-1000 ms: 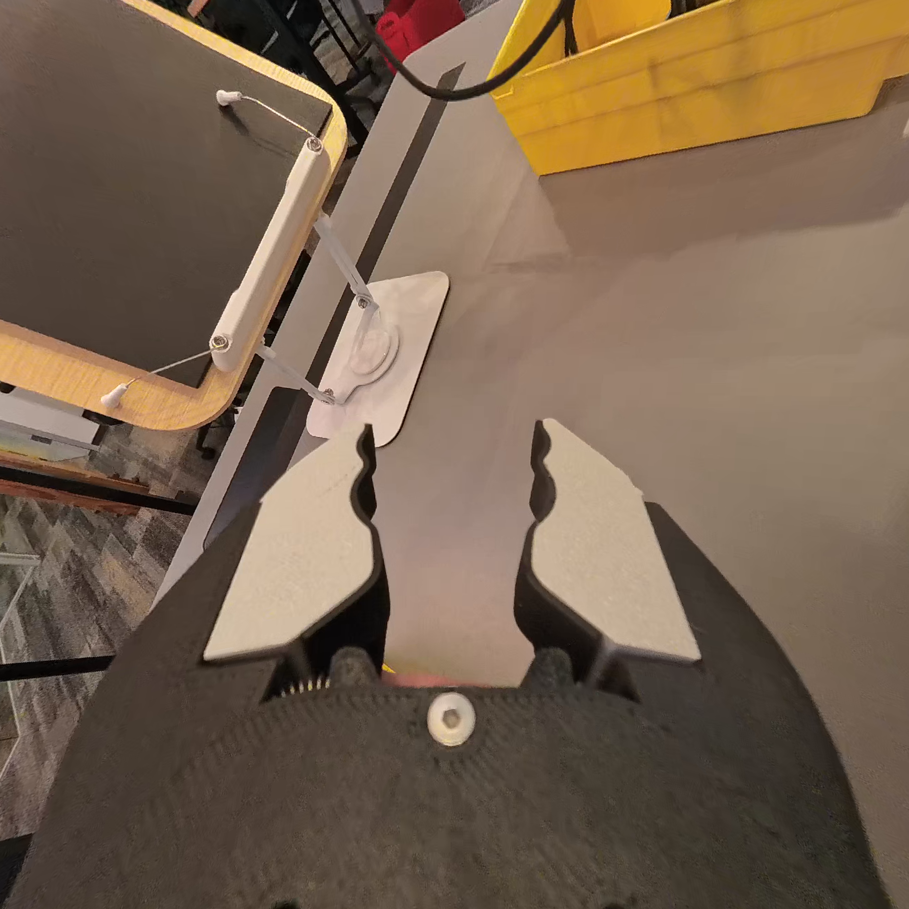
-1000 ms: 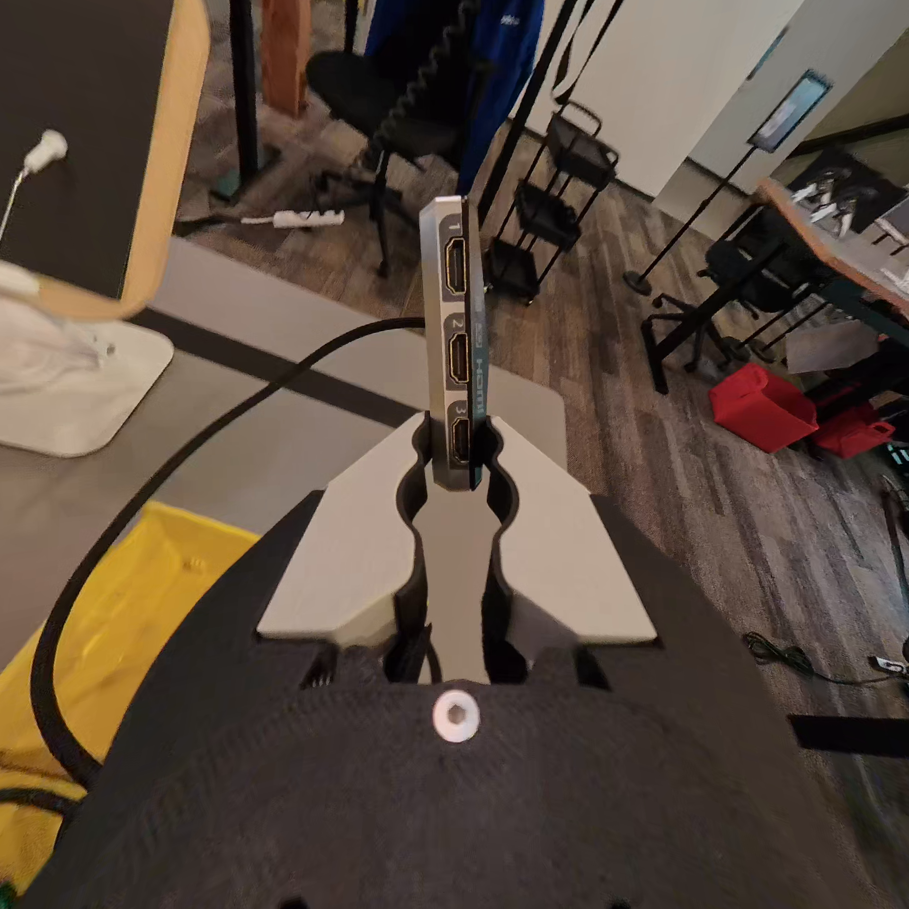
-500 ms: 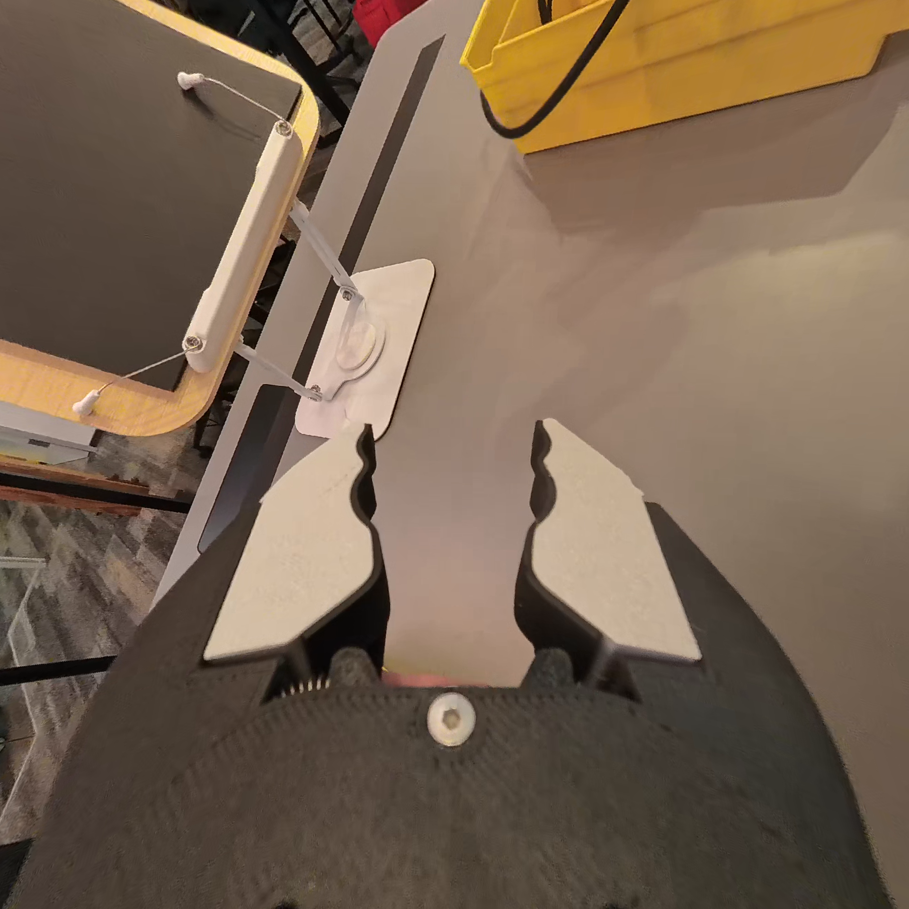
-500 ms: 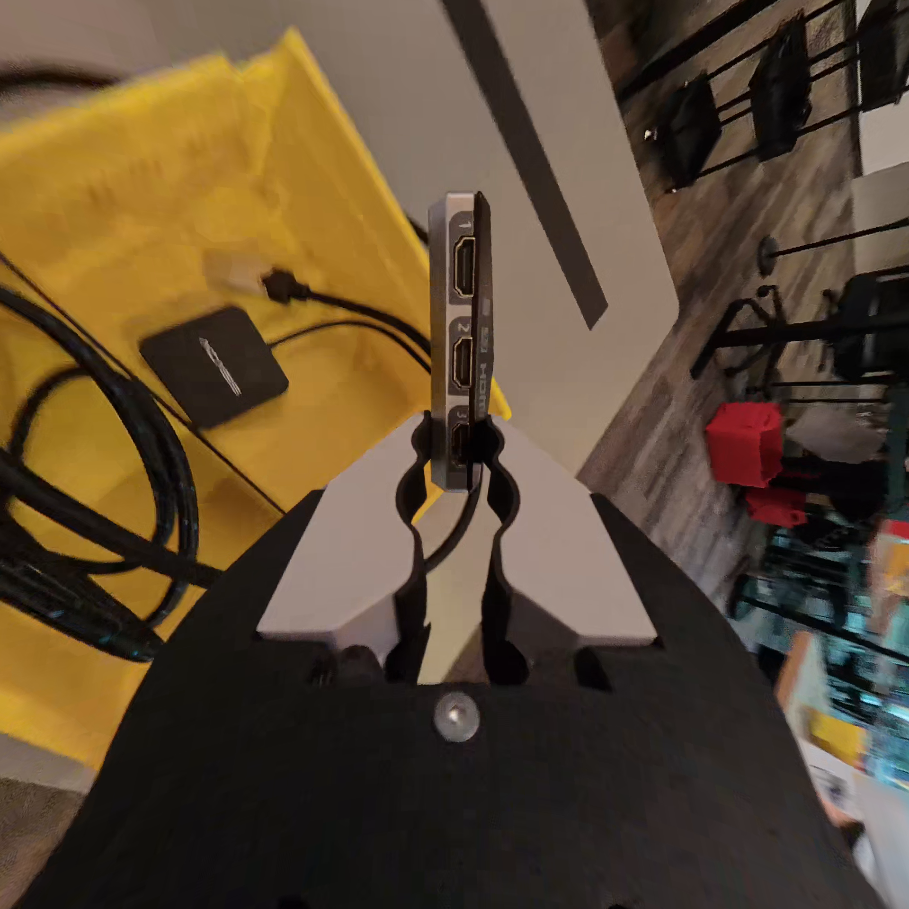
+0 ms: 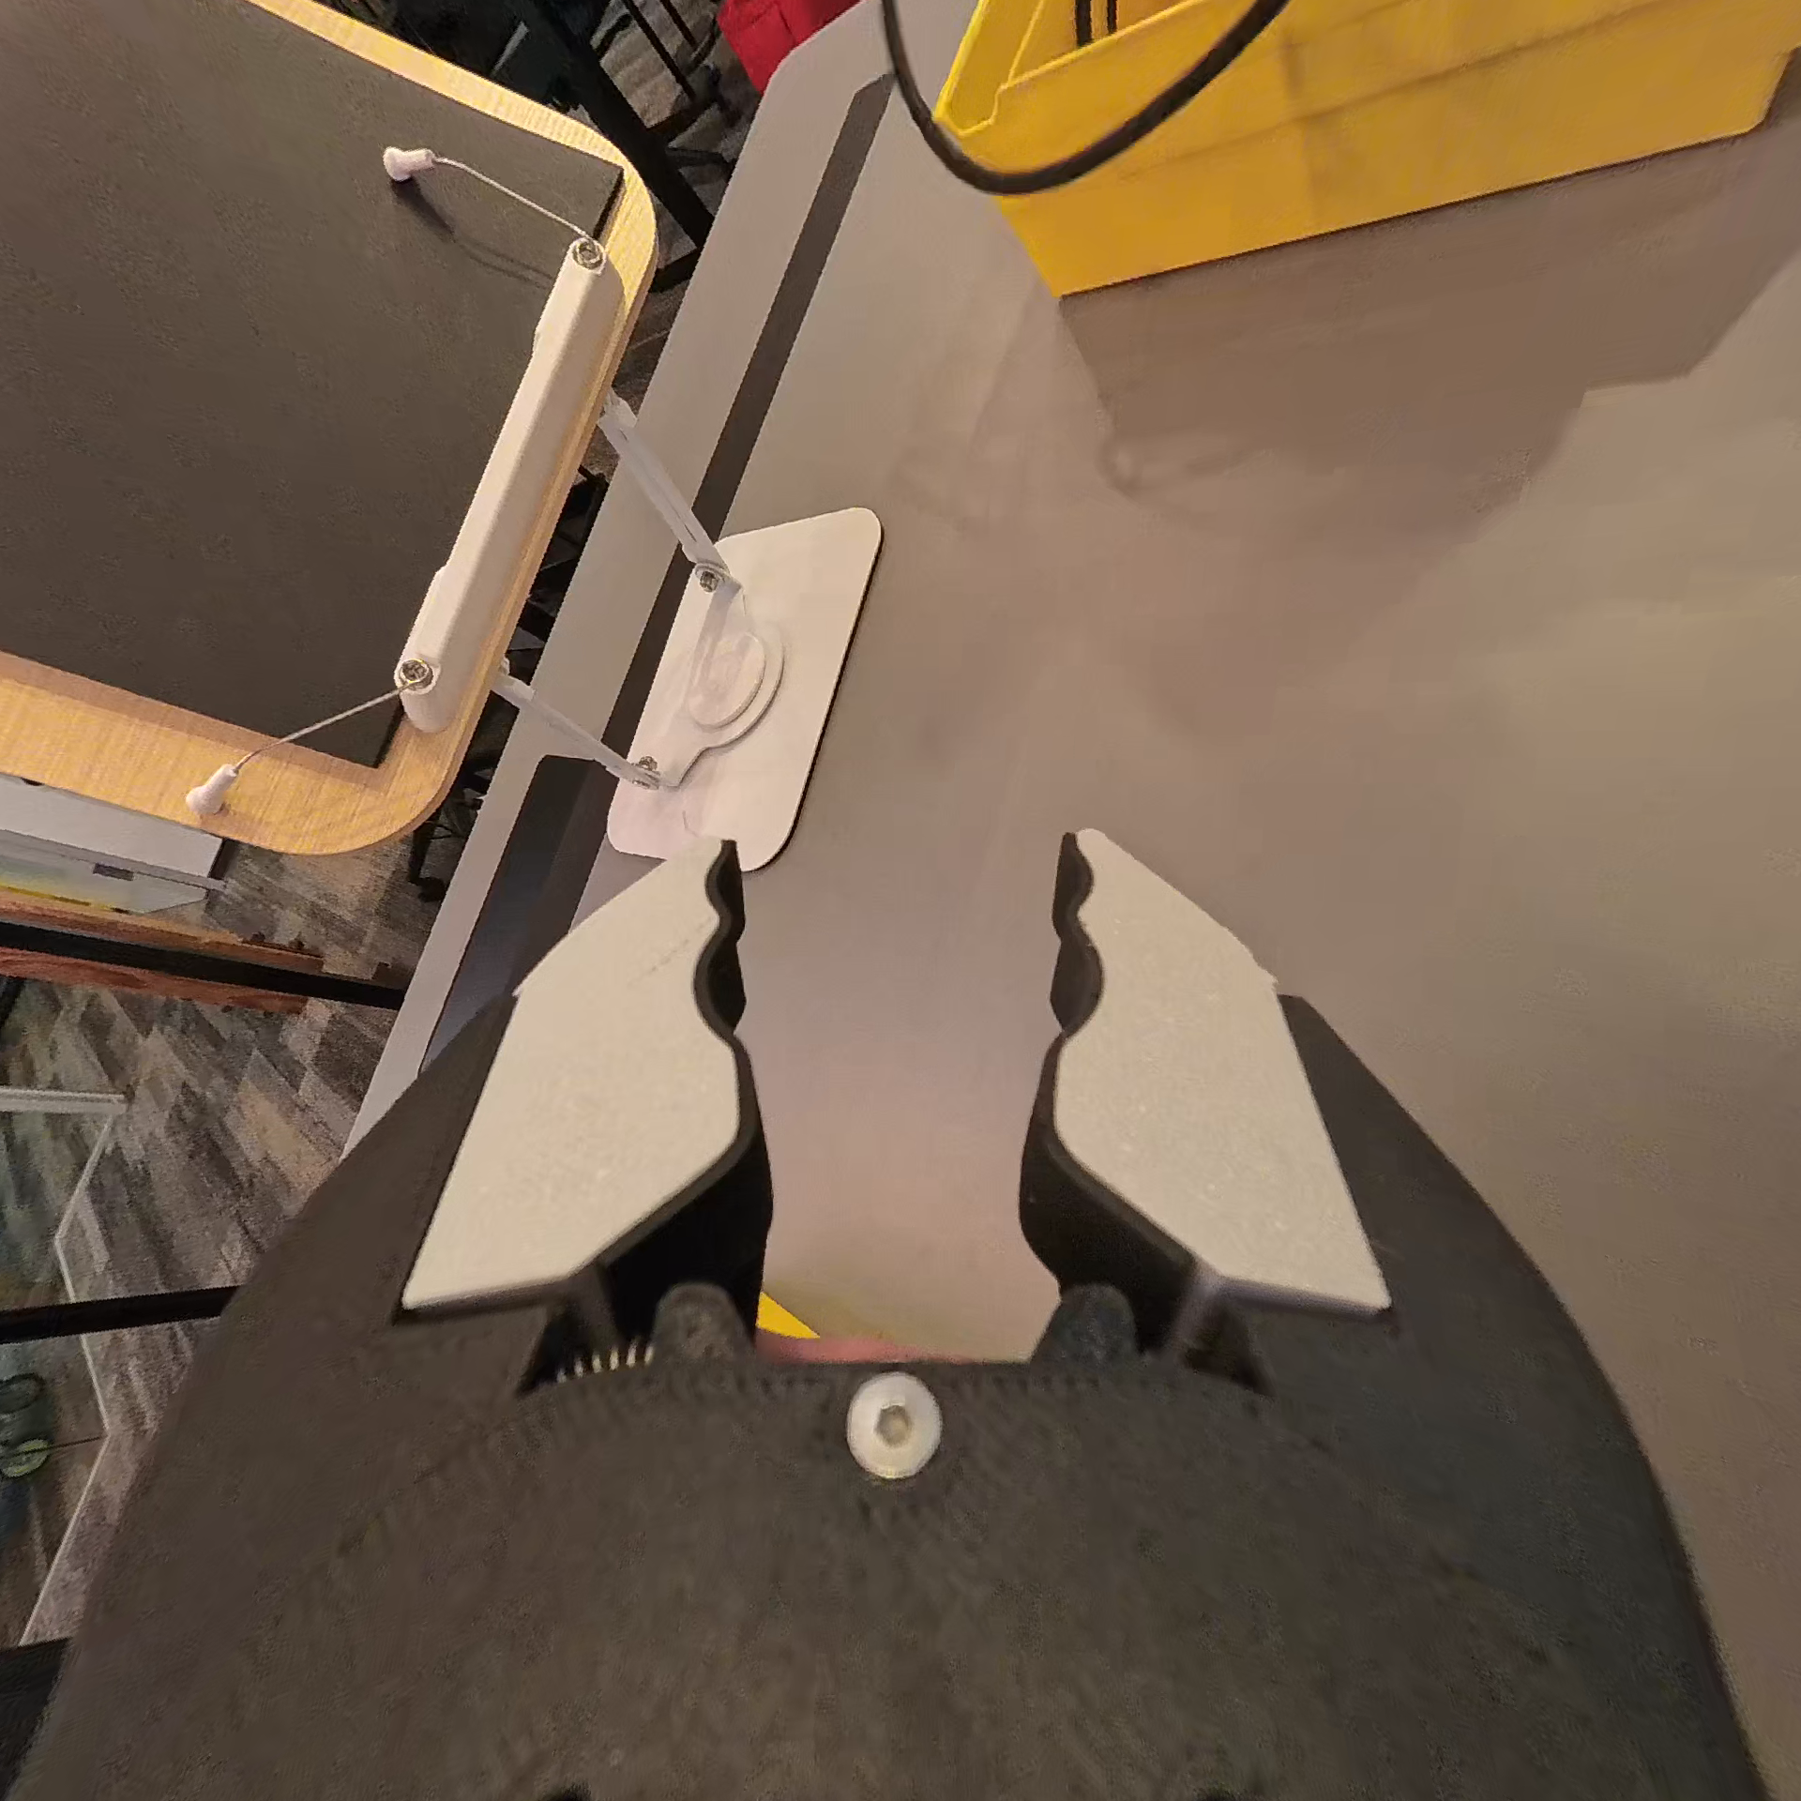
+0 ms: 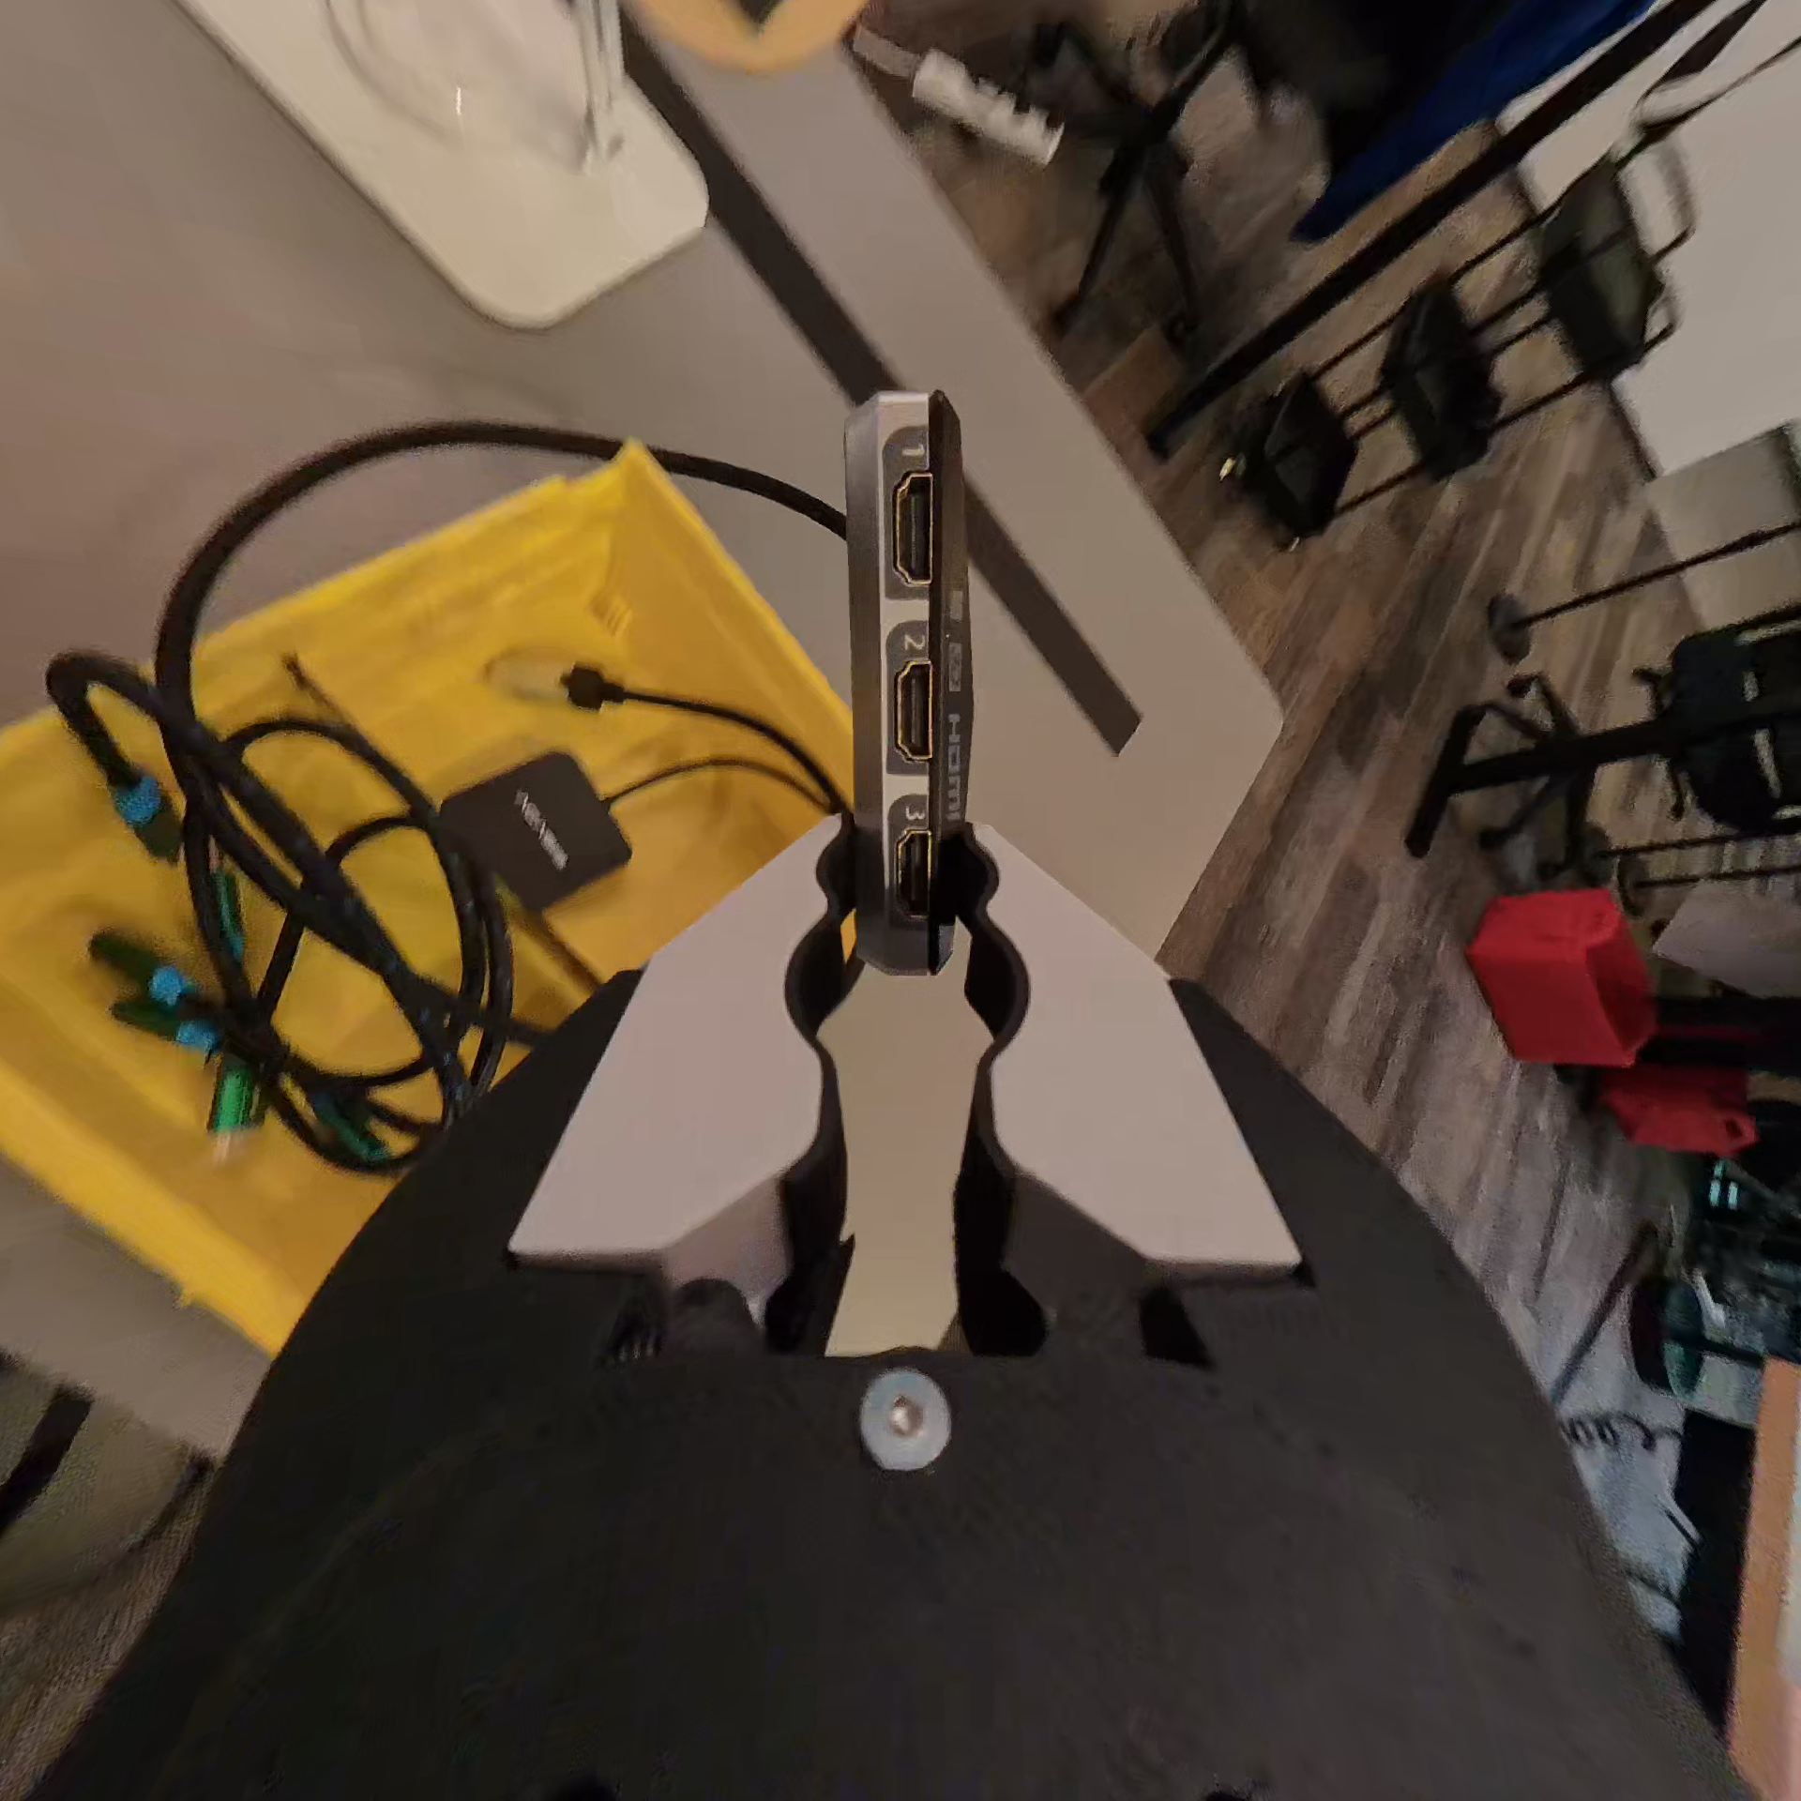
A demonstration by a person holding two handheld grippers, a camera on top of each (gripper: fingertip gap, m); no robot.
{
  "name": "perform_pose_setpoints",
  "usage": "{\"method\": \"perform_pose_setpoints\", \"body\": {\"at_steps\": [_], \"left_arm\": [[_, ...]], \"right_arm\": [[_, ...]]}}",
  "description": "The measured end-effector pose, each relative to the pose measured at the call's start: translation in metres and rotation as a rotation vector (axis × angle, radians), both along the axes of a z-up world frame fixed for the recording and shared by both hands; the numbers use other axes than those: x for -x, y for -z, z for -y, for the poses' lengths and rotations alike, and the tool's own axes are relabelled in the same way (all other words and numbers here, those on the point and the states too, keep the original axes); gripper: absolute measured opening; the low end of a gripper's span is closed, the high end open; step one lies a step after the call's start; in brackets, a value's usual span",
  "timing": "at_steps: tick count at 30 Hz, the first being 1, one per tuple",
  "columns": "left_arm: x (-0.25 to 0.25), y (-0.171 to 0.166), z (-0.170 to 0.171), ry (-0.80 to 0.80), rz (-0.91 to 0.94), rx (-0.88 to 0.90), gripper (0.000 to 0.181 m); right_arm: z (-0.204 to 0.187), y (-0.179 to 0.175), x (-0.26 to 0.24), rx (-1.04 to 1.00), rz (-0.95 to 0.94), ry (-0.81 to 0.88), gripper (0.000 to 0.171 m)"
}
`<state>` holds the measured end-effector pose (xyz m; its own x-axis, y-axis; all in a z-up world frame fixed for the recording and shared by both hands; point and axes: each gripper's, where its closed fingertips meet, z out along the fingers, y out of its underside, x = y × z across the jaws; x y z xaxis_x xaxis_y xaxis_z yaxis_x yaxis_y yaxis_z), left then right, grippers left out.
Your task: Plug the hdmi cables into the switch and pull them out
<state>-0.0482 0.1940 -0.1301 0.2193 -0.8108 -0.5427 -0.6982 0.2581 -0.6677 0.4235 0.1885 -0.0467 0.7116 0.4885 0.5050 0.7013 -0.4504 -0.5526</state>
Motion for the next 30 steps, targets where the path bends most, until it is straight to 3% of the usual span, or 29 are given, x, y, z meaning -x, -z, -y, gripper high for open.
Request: {"method": "perform_pose_setpoints", "body": {"at_steps": [6,14,24,30], "left_arm": [[-0.002,0.002,0.001,0.005,-0.004,0.004,0.061],[-0.006,0.0,0.004,0.011,-0.011,-0.005,0.061],[-0.008,0.007,0.006,0.022,-0.039,-0.009,0.061],[-0.007,0.01,0.003,0.017,-0.033,0.007,0.061]], "right_arm": [[0.025,0.046,-0.013,0.229,0.124,-0.007,0.017],[0.031,0.071,-0.016,0.395,0.186,-0.023,0.017],[0.033,0.17,-0.027,0.848,0.335,-0.043,0.018],[0.003,0.158,-0.021,0.77,0.192,0.001,0.018]]}}
